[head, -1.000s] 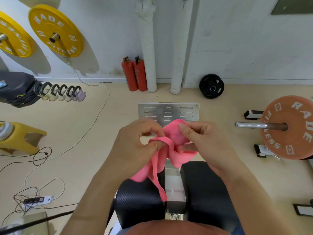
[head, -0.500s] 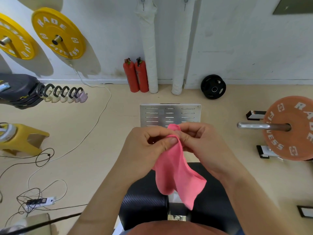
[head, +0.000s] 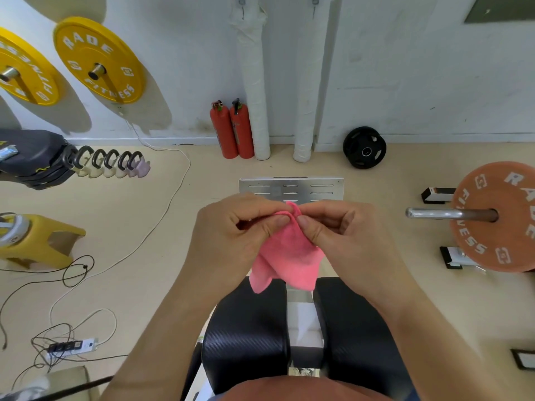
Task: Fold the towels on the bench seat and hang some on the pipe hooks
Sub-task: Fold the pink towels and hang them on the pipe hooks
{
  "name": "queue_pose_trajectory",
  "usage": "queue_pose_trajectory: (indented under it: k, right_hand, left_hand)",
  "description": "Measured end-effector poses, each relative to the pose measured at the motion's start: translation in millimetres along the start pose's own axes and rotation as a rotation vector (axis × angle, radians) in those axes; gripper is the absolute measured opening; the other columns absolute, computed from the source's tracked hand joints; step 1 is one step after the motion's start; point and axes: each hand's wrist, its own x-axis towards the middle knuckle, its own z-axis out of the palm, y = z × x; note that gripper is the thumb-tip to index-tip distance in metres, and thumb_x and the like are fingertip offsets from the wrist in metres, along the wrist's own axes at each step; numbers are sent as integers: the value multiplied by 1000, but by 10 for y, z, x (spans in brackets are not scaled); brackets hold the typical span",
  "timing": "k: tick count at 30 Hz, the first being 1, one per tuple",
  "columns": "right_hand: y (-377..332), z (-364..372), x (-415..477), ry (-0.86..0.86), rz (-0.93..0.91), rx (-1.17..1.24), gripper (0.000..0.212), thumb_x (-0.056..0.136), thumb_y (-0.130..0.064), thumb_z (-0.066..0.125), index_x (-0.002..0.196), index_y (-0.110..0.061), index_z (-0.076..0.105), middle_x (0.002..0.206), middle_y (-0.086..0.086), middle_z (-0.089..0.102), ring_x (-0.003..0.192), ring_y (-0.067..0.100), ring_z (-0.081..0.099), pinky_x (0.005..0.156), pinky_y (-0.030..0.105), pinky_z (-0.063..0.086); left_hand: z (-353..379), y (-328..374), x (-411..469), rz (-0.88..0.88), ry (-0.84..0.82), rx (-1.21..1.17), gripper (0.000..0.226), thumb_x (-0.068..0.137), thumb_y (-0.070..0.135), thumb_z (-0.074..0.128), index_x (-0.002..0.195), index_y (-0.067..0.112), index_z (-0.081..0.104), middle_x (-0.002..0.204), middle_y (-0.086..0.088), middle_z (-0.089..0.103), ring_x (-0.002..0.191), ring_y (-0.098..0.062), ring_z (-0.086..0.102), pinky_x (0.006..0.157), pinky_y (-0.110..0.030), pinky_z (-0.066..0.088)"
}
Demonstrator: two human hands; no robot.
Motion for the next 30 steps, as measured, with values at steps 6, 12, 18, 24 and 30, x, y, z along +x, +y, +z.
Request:
queue_pose_trajectory:
  k: [6, 12, 18, 24, 30]
  right_hand:
    - [-81, -15, -26, -55, -74, -132, 26, 90, -7, 63, 98, -29, 73, 89, -12, 75, 88, 3, 69, 78, 21, 55]
    - [-152, -77, -27, -108, -151, -260, 25, 91, -6, 61, 98, -26, 75, 84, -23, 71, 83, -3, 66, 74, 11, 49]
    - [-164, -72, -39, -98, -155, -262, 25, 91, -8, 62, 99, -27, 74, 91, -15, 74, 89, 1, 68, 78, 18, 54]
    - [-221, -65, -43, -121, -123, -243, 19, 86, -19, 63, 93, -33, 72, 86, -14, 73, 84, 3, 68, 74, 17, 53]
    - [209, -248, 175, -148, 70, -670, 27, 79, -7, 60, 60, -27, 58, 55, -4, 53, 56, 10, 47, 51, 22, 35]
  left_hand:
    - [-33, 49, 21, -79, 19, -70, 31, 69, 12, 81, 85, 38, 74, 73, 7, 71, 69, -8, 65, 65, -18, 52]
    - [-45, 112, 39, -102, -53, -143, 27, 68, 7, 78, 82, 30, 75, 72, 13, 72, 68, 1, 64, 62, -9, 47]
    - [-59, 78, 45, -91, -60, -279, 17, 59, 18, 77, 75, 22, 77, 69, 1, 73, 66, -7, 67, 63, -16, 51]
    - [-67, 52, 38, -25, -22, -130, 10, 69, 18, 76, 74, 27, 72, 69, 1, 69, 63, -11, 60, 55, -19, 49]
    - [-145, -81, 156, 42, 167, -101, 22, 77, 12, 61, 73, 34, 63, 70, 16, 62, 68, -4, 54, 65, -17, 42]
